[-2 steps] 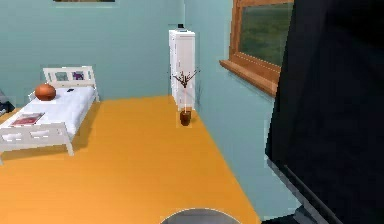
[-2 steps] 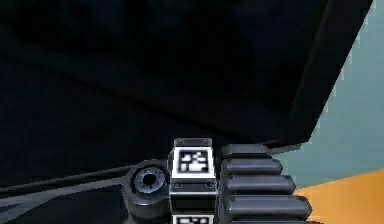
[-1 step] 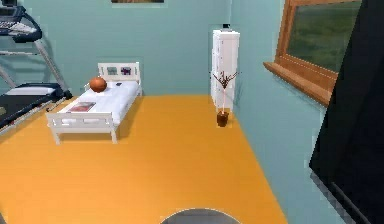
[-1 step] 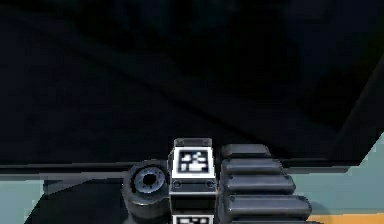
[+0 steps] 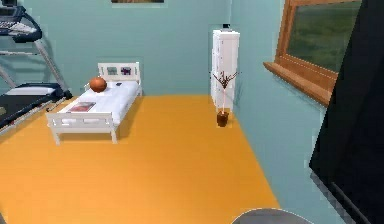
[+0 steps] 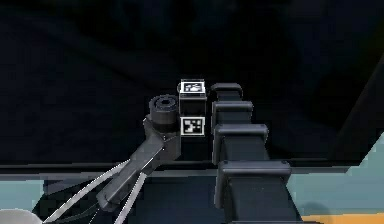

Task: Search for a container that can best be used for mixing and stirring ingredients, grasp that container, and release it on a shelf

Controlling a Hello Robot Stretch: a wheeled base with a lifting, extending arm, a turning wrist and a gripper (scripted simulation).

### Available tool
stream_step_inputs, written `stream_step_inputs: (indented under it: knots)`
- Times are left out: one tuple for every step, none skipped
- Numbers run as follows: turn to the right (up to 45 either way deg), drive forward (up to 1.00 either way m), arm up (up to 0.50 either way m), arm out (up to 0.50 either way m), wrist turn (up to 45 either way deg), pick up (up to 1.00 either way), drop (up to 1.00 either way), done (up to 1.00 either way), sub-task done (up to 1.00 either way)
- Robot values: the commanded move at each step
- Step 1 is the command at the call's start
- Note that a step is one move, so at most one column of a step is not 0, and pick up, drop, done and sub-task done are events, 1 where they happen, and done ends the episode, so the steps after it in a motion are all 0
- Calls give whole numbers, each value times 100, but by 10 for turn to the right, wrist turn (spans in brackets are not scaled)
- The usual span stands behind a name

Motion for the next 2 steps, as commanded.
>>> stream_step_inputs:
  knots:
    - [0, 0, 0, 0, 450, 0, 0, 0, 0]
    - [0, 0, 0, 0, 450, 0, 0, 0, 0]
